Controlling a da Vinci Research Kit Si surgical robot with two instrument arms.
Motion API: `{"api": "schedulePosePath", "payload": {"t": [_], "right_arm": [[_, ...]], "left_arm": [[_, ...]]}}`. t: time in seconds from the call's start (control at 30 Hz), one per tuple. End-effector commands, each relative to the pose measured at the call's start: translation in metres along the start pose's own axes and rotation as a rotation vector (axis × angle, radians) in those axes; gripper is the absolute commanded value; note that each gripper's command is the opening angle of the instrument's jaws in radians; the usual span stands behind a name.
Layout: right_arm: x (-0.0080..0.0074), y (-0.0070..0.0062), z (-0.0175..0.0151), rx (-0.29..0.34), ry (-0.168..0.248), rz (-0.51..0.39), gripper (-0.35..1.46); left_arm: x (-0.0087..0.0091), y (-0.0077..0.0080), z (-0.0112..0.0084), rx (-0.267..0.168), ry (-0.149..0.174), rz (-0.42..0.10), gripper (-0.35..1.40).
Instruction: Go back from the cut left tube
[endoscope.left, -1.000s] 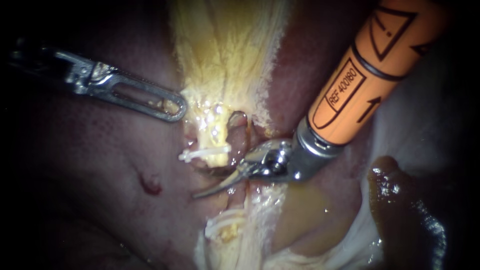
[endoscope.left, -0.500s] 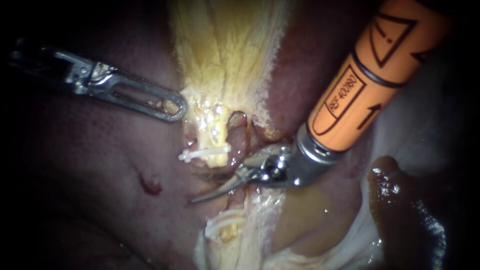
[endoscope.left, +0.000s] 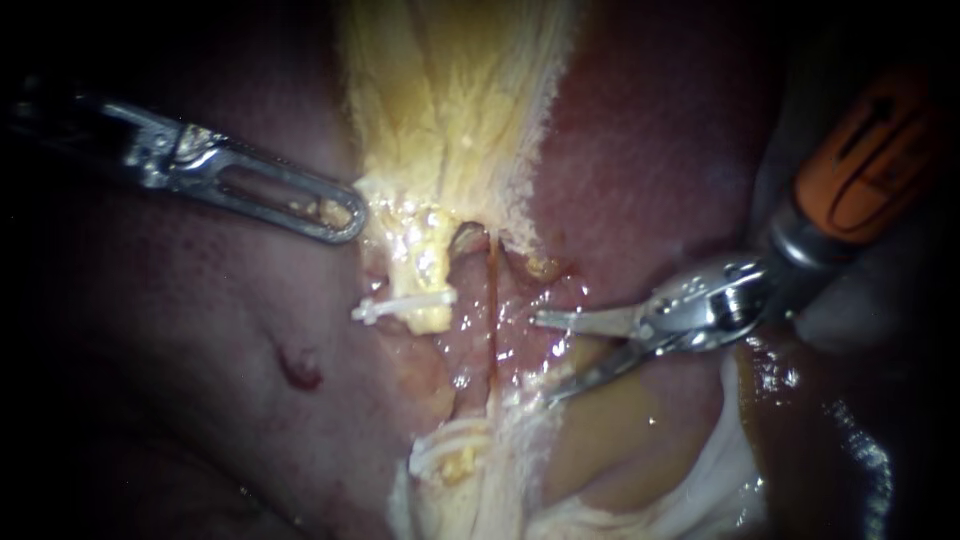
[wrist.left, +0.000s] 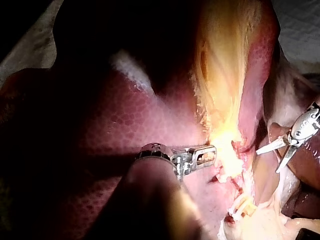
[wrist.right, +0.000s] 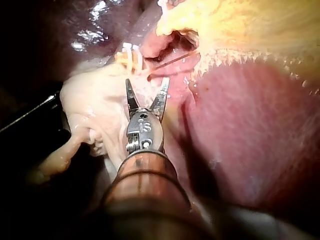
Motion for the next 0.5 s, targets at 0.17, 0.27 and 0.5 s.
{"api": "schedulePosePath", "payload": {"t": [0.17,0.27,0.5], "right_arm": [[0.0006,0.0008,-0.0026,-0.023,-0.011,-0.019,1.43],[0.0009,0.0011,-0.0037,-0.003,-0.01,-0.032,1.43],[0.0011,0.0012,-0.0041,0.01,-0.007,-0.033,1.43]], "left_arm": [[0.0,0.0,0.0,0.0,0.0,-0.001,-0.35],[0.0,0.0,0.0,0.0,0.0,-0.001,-0.35],[0.0,0.0,0.0002,-0.001,-0.001,-0.001,-0.35]]}}
